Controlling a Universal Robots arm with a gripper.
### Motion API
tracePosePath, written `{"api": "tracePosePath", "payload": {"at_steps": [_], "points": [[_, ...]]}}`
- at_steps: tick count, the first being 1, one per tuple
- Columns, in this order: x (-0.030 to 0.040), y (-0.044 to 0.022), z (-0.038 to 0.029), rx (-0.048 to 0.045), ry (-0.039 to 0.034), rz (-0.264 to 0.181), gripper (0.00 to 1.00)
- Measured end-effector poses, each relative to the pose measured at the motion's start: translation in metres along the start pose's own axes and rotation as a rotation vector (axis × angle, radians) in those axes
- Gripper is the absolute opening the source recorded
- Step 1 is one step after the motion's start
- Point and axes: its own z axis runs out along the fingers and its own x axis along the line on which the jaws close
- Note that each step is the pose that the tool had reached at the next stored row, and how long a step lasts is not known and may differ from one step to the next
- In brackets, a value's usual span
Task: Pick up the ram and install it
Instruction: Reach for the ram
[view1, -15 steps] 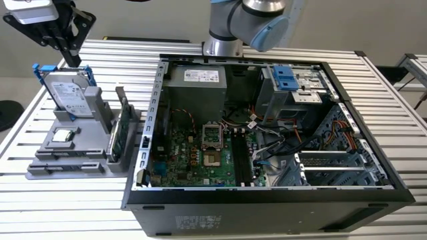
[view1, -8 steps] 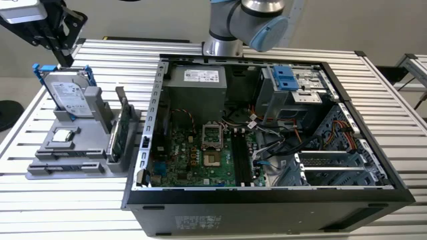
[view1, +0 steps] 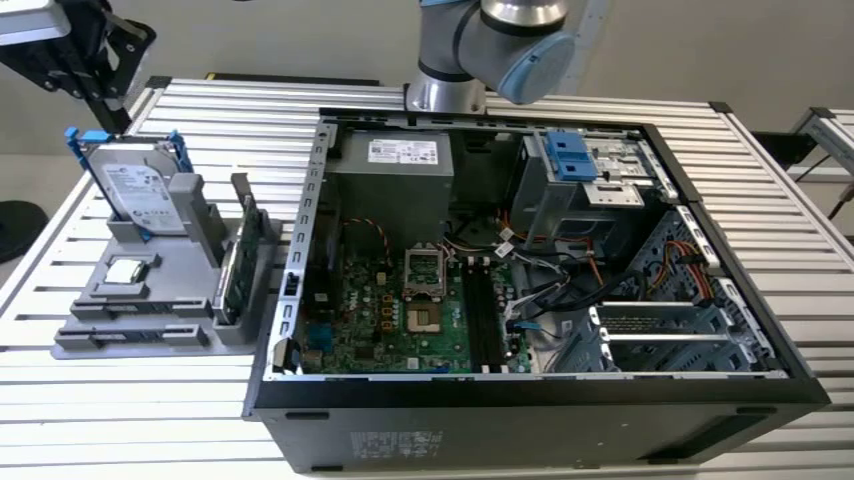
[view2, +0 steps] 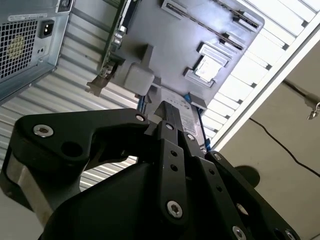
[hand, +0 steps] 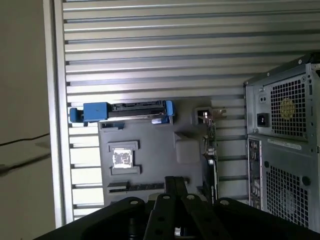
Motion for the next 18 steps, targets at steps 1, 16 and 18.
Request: {"api": "tracePosePath", "payload": {"at_steps": [1, 16, 18], "points": [[0.0016, -0.0001, 0.0000, -0.0001, 0.0002, -0.004, 0.00], [0.0099, -0.0005, -0.0002, -0.0003, 0.0009, -0.017, 0.00], [0.0101, -0.0006, -0.0002, -0.0003, 0.0009, -0.017, 0.00]]}}
